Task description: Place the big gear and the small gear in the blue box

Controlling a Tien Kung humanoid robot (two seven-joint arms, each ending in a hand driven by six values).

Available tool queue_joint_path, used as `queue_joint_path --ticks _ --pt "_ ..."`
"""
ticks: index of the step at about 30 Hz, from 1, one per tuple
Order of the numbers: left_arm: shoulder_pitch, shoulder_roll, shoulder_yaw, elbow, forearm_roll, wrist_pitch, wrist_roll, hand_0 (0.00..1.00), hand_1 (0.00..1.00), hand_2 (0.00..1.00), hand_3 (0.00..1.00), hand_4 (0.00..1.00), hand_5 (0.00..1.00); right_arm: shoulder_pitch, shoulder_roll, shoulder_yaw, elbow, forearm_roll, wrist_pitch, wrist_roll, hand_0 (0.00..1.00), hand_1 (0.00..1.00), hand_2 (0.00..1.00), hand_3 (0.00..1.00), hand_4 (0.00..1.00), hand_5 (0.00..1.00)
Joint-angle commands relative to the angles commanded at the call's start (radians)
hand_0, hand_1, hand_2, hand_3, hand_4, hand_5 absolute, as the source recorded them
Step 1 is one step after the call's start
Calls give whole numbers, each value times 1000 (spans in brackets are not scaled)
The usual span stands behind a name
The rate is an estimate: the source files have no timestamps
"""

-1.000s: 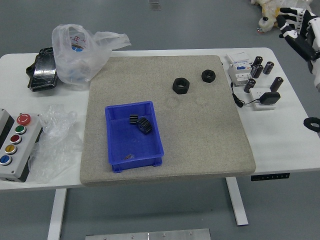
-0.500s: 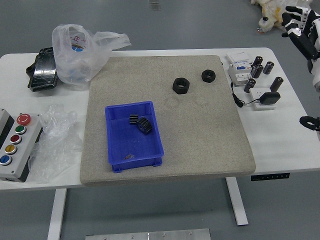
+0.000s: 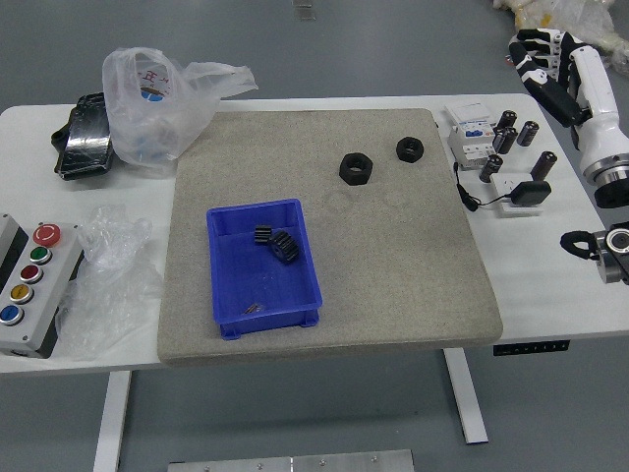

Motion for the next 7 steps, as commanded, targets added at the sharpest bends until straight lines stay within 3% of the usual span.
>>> queue_joint_path --ticks 7 --pt "7 -4 -4 -2 -2 3 3 724 652 656 748 742 460 -6 3 0 -2 -10 0 -4 626 713 728 732 769 690"
